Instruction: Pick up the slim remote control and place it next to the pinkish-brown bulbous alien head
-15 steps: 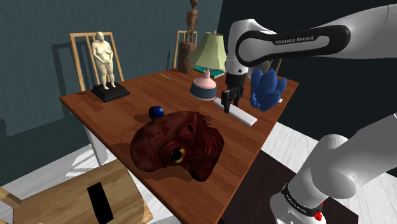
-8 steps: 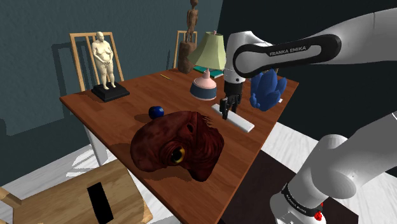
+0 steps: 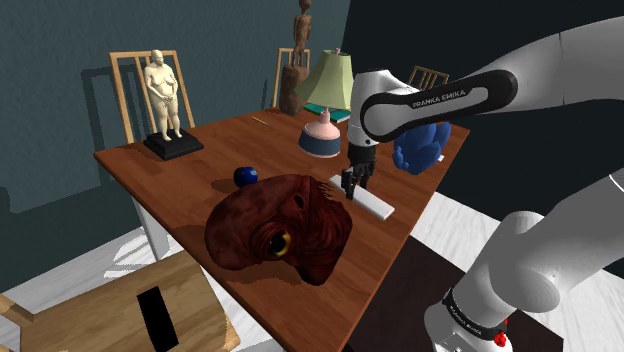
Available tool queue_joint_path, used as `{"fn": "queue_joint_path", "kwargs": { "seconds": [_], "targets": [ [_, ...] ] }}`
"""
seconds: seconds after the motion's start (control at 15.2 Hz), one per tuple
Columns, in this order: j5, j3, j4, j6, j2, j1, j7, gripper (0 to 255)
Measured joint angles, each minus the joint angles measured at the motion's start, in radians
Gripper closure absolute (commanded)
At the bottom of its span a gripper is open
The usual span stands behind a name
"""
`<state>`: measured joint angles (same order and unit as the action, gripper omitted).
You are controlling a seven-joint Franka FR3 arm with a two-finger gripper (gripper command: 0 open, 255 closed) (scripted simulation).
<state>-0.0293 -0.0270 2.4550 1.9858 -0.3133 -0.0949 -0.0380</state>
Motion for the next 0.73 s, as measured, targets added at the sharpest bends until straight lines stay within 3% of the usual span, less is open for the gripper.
{"fn": "queue_joint_path", "kwargs": {
  "seconds": [0.73],
  "targets": [
    [-0.002,-0.004,0.079,0.163,0.085,0.002,0.002,255]
  ]
}}
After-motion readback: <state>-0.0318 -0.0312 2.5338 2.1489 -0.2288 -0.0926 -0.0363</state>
